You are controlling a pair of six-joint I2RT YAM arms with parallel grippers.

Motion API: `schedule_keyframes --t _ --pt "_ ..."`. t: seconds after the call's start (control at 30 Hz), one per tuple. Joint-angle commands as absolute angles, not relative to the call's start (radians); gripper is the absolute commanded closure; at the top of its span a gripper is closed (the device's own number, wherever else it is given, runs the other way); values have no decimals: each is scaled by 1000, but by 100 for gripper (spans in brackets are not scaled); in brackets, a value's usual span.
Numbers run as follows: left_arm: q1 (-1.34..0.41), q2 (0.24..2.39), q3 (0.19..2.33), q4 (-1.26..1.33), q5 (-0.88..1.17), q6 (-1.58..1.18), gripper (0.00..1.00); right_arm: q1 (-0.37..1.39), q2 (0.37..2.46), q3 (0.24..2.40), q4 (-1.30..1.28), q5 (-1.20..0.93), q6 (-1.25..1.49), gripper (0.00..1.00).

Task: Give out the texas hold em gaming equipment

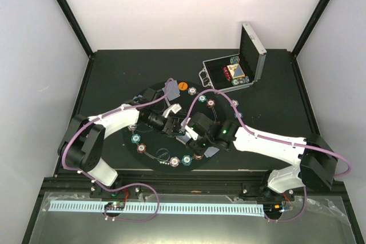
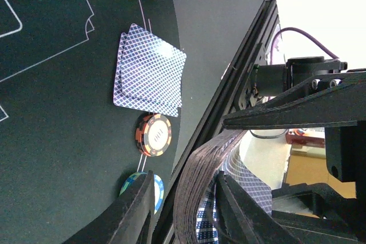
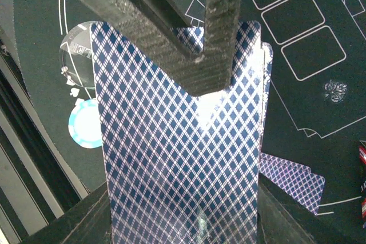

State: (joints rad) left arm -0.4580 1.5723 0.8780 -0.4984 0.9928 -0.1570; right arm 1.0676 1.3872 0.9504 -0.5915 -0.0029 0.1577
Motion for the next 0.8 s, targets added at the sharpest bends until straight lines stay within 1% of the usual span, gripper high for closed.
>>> schedule_keyframes --t 0.0,0.27,0.53,0.77 --pt "-434 1560 901 -536 965 -129 70 1075 1356 945 -563 9 155 45" --pt "-416 1537 897 -540 988 -129 80 1075 1354 935 -562 16 158 45" --pt "-414 1528 884 -508 1069 -151 97 1074 1351 933 -560 26 163 45" --pt "-382 1504 868 -503 1048 -155 99 1075 1347 924 -563 58 197 45"
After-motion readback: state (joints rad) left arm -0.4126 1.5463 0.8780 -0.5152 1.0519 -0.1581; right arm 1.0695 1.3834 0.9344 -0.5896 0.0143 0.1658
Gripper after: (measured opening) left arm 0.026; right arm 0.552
